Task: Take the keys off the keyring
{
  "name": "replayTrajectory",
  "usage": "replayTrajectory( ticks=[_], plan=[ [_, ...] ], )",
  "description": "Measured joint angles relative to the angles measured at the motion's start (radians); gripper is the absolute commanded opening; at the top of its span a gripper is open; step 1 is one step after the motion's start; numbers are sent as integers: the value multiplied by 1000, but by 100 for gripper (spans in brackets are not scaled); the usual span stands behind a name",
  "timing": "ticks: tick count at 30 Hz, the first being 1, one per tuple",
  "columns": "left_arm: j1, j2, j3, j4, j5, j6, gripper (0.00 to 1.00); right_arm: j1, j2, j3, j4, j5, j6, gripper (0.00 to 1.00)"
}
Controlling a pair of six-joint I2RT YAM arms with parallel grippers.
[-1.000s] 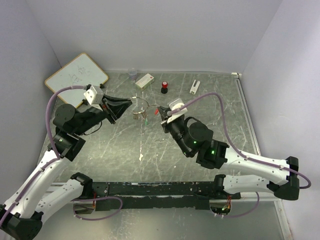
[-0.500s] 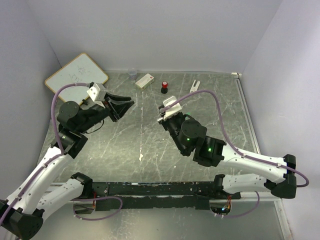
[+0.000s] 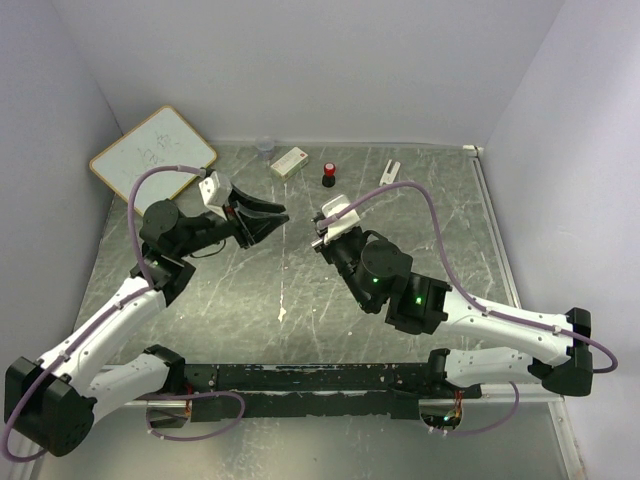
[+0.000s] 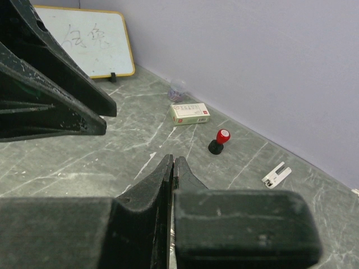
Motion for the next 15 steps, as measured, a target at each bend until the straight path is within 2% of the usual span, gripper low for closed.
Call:
replayTrajectory(
  ticks=[9, 15],
  plan=[
    [-11, 39, -35, 180, 125, -31, 39, 1, 0, 17, -8, -26, 4, 0],
    [-26, 67, -37, 258, 161, -33, 37, 3, 0, 19, -8, -44, 6, 0]
  ],
)
